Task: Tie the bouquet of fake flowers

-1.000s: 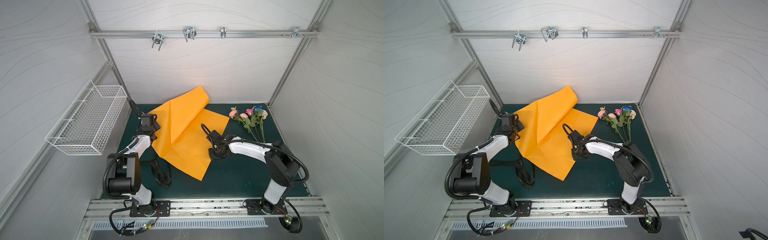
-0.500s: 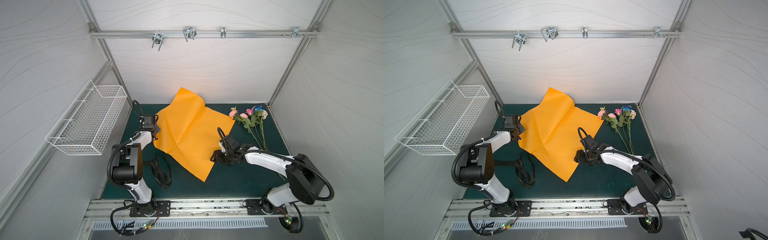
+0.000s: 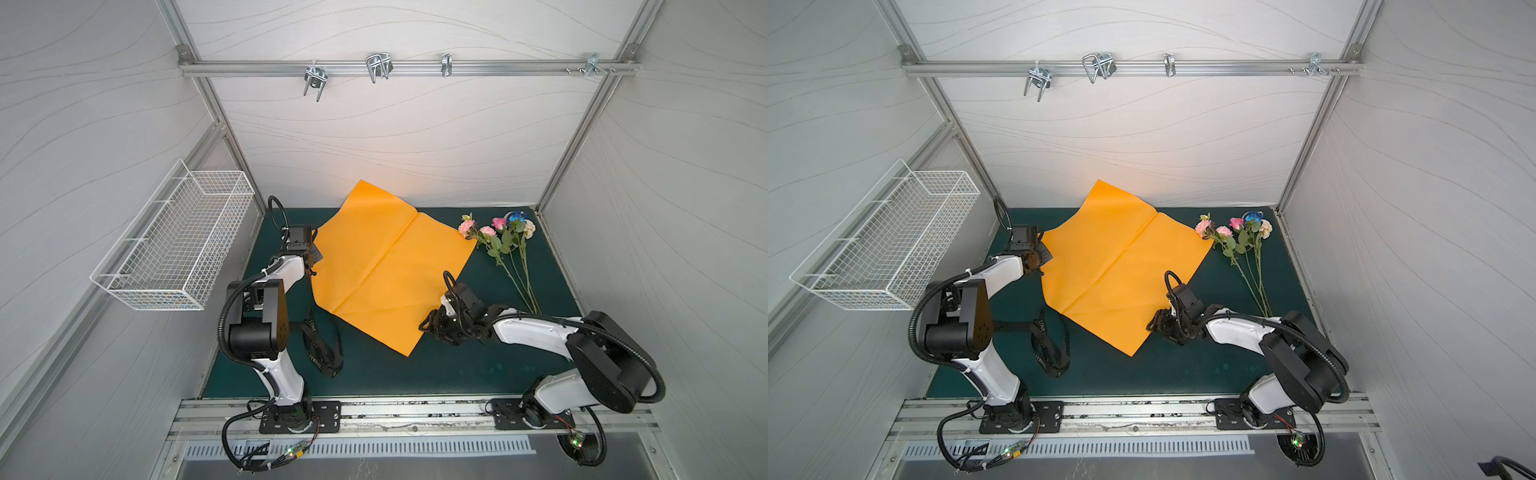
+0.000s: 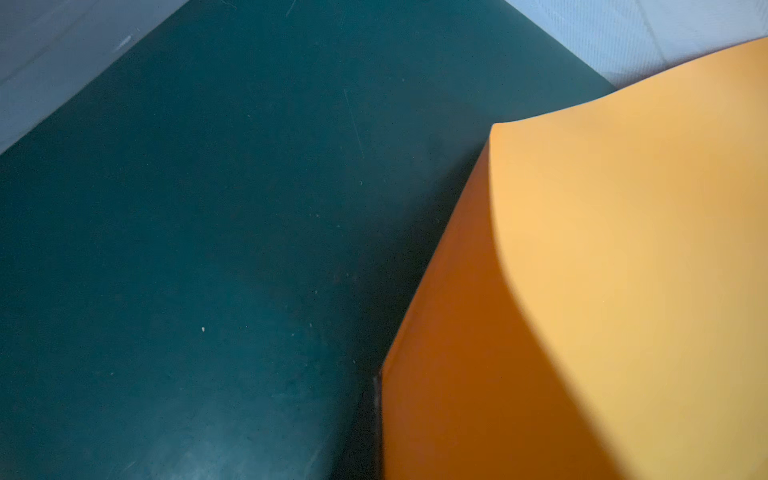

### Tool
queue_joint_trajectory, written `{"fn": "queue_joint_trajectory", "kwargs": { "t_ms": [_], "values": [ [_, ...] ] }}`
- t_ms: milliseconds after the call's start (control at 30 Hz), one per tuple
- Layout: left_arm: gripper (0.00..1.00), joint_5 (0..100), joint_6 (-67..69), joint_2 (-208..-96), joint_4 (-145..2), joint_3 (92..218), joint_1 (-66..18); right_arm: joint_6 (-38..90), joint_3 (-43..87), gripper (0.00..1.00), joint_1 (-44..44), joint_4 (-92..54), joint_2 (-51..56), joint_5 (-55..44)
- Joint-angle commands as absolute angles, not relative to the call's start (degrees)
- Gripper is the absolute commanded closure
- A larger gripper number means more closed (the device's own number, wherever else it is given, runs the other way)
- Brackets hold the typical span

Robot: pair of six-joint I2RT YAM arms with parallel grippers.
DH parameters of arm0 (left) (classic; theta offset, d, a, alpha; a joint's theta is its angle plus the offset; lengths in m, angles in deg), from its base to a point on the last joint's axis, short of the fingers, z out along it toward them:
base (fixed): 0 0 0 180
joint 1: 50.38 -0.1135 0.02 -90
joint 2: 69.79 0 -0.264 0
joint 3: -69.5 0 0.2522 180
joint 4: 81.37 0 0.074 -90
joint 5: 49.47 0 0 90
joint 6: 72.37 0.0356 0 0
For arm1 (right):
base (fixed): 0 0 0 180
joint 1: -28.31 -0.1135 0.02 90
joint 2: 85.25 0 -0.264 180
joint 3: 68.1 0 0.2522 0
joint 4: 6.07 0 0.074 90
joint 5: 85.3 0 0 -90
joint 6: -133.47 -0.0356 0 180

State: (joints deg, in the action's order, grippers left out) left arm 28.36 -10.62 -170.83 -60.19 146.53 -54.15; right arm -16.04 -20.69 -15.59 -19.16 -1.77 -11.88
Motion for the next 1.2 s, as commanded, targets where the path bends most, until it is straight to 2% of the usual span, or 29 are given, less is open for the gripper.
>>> {"fn": "queue_joint_trajectory", "kwargs": {
  "t_ms": [0,100,267,367,700,967,1167],
  "values": [
    [1.00,30.05,-10.04,-172.16,-59.66,148.28,-54.51,-18.96,-22.42,0.40,-15.17,-10.04,-0.15,-12.92],
    [1.00,30.66,-9.97,-172.48,-59.30,148.53,-54.49,-18.04,-21.53,0.48,-14.37,-5.81,1.62,-13.73],
    [1.00,31.87,-9.99,-172.52,-58.98,148.65,-54.47,-16.13,-17.44,0.84,-13.77,-8.76,5.20,-14.25],
    [1.00,35.39,-9.03,-173.08,-59.76,149.12,-54.47,-16.31,-18.44,1.00,-14.05,-9.18,4.65,-14.21],
    [1.00,49.41,-7.70,-178.62,-59.70,155.16,-53.97,-14.02,-22.30,1.00,-17.93,-24.85,-8.48,-13.08],
    [1.00,49.10,-4.25,-179.59,-56.81,158.41,-48.51,-18.71,-27.09,1.00,-19.66,-33.75,-20.80,-11.09],
    [1.00,48.60,-5.57,-178.69,-57.78,156.95,-47.43,-20.67,-28.55,1.00,-20.78,-38.53,-25.79,-11.24]
  ]
}}
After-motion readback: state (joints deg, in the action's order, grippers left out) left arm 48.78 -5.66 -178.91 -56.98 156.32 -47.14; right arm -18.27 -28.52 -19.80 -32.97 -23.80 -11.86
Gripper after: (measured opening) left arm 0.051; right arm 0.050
